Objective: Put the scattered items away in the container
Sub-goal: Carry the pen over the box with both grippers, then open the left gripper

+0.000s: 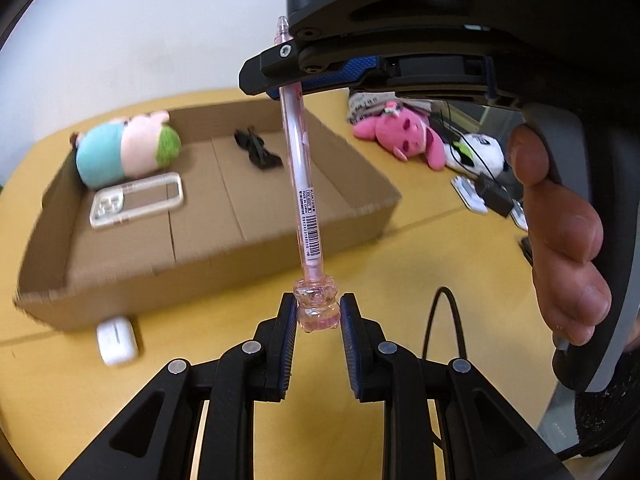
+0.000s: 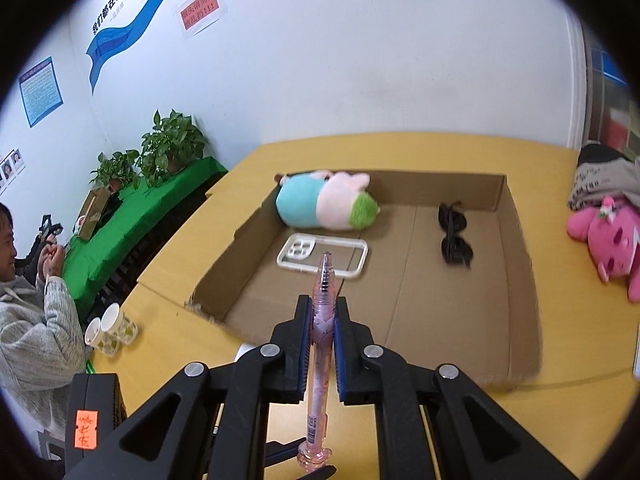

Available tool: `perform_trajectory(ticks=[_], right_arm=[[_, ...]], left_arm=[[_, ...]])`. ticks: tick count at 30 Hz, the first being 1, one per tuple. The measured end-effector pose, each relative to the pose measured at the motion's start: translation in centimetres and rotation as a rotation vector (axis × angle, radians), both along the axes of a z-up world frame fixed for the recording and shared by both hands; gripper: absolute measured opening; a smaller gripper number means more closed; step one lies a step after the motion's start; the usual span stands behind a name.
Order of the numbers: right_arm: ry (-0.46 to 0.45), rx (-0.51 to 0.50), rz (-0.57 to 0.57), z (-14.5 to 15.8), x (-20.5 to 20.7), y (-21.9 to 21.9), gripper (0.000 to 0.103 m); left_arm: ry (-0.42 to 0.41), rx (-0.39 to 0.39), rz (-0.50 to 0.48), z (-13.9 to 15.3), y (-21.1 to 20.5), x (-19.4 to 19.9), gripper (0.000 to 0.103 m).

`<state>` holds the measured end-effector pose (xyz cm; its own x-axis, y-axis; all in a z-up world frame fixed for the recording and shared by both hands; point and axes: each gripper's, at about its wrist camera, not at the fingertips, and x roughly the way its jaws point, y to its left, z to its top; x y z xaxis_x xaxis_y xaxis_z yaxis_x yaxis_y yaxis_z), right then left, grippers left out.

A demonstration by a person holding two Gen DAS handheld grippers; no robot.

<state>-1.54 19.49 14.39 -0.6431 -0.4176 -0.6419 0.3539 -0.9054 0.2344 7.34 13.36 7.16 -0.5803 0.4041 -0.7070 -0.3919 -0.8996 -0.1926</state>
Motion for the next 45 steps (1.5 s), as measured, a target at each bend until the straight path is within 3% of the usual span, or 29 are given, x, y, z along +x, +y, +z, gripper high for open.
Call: perform_trajectory(ticks=[5, 11, 17, 23, 29, 37, 45], right_arm=[[-0.007, -0.015, 0.011, 2.1, -4.4, 0.5, 0.009], [-0.045, 0.003, 0.041, 3.7, -11.1, 0.1, 0.009], [-0.106, -0.01, 0.026, 3.1, -17.9, 0.4, 0.009], [-0.211, -0.038, -0.004, -0.3, -23.6, 1.3, 0.009], [-0.355, -0.084, -0.032, -6.0, -28.2, 2.1, 0.009], [-0.458, -0.023, -0.057, -12.4, -32.1, 0.4, 0.009], [-0.548, -0.025, -0.067, -16.7, -34.1, -0.2, 0.009]], left_arm=[[0.004, 0.018, 0.014, 2.2, -0.3, -4.8, 0.023], [-0.055, 0.06, 0.063, 3.7, -1.3, -10.9, 0.023], [-0.117, 0.049, 0.077, 3.8, -1.7, -17.9, 0.023], [-0.224, 0.033, 0.076, 0.9, -1.7, -23.0, 0.023], [-0.353, 0.032, 0.083, -2.6, -1.8, -26.6, 0.023], [-0.545, 0.037, 0.134, -7.5, -2.4, -31.0, 0.023], [-0.626, 0.052, 0.14, -10.1, -2.8, -32.5, 0.023]])
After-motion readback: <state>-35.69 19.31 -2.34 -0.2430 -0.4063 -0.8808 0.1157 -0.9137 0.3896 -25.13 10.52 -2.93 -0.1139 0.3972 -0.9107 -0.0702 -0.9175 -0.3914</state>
